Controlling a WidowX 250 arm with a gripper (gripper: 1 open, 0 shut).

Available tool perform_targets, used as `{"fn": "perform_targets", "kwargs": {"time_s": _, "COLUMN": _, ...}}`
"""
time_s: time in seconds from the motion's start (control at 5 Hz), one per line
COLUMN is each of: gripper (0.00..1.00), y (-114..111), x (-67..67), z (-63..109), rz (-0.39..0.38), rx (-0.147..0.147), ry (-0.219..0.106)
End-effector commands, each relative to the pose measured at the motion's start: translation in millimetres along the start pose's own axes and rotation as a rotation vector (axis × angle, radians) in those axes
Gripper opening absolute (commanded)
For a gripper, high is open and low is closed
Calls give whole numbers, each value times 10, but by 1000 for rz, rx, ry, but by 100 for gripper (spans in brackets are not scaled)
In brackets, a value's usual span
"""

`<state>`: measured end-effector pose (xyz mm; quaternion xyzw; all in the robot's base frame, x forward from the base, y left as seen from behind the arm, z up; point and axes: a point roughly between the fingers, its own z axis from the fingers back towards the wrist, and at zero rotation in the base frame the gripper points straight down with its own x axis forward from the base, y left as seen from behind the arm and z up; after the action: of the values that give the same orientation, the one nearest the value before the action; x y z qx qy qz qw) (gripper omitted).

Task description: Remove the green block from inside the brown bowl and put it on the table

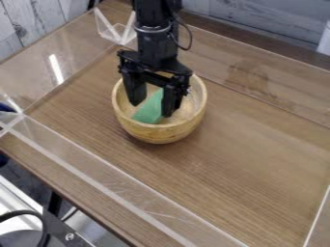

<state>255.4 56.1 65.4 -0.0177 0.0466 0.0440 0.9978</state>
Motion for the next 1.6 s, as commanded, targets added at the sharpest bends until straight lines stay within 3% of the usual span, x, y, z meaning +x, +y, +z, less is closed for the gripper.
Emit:
{"fn": "perform_targets", "kwargs": {"time_s": 0.0, "gripper": 100, "y": 25, "x": 53, "z": 16, "rz": 5, "rx": 11, "ry": -23}}
{"fn": "perform_targets", "kwargs": {"time_s": 0.2, "gripper": 0, "y": 33, "x": 65, "z": -37, "rz": 7, "rx": 12, "ry": -16}}
{"fn": "perform_targets", "kwargs": {"time_s": 0.6, "gripper": 0, "y": 0, "x": 68, "z": 81, "rz": 6, "rx": 5, "ry": -38}}
{"fn": "perform_targets", "kwargs": {"time_s": 1.0, "gripper": 0, "y": -141, "x": 75, "z": 350, "rz": -22, "rx": -9, "ry": -88}}
{"fn": "perform_targets", "kwargs": {"time_s": 1.4, "gripper": 0, "y": -451, "x": 105, "z": 694, "rz": -71, "rx": -29, "ry": -129}}
